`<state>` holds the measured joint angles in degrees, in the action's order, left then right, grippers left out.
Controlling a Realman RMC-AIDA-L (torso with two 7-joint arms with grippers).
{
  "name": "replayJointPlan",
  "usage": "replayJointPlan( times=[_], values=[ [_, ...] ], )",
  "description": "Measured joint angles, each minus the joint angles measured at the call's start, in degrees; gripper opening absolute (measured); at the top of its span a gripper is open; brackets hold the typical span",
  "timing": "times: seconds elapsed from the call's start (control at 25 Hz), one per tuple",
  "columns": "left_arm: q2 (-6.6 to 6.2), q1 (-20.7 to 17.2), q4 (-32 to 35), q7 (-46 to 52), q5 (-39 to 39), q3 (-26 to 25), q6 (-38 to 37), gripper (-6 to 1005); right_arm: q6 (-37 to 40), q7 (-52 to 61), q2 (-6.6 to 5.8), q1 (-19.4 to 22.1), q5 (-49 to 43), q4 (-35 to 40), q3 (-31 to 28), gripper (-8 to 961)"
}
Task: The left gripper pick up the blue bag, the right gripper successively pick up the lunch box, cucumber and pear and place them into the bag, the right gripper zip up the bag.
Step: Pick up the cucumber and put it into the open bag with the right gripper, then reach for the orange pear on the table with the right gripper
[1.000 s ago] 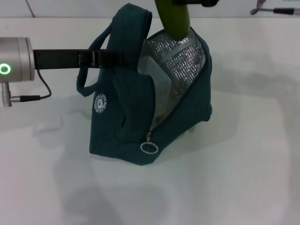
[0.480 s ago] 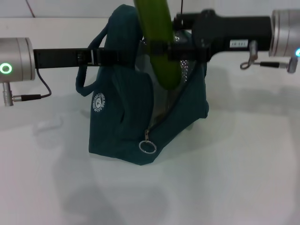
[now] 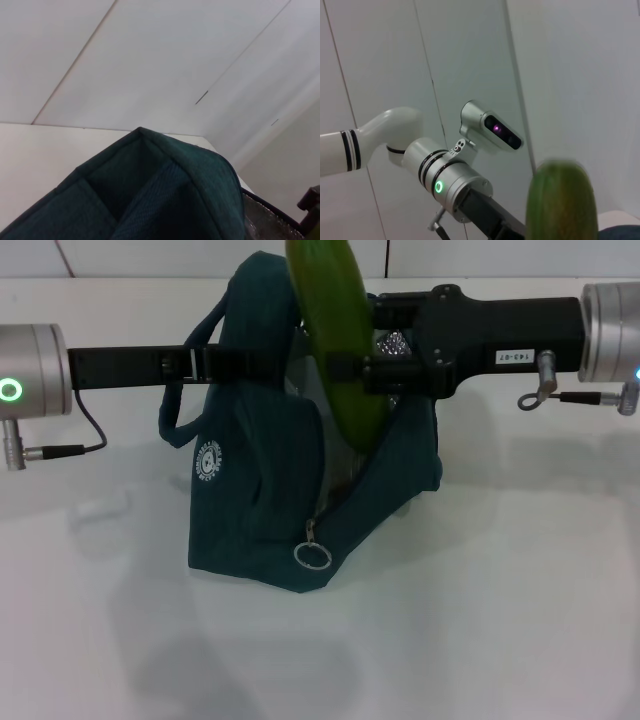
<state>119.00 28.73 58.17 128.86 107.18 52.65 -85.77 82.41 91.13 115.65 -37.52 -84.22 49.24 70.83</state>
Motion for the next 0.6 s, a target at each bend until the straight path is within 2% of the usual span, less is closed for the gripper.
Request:
replayJointPlan(
  times=[0.16,0.36,0.44,0.6],
  values=[
    [0.00,-0.1,0.0,0.2,0.0,0.0,0.0,39,0.4,0.5,-0.19,0.5,0.2,0.2,0.0,640],
    [0.00,-0.4,0.0,0.1,-0.1,0.0,0.0,39,0.7,0.5,-0.30,1.1,0.2,0.9,-0.5,741],
    [-0.01,-0.7,0.1,0.0,0.0,-0.4,0.0,39,0.8,0.5,-0.37,2.1,0.3,2.4,-2.1,743],
    [-0.09,-1.1,0.1,-0.1,0.0,-1.8,-0.7,39,1.0,1.2,-0.77,5.2,0.1,5.4,-9.4,747]
  ],
)
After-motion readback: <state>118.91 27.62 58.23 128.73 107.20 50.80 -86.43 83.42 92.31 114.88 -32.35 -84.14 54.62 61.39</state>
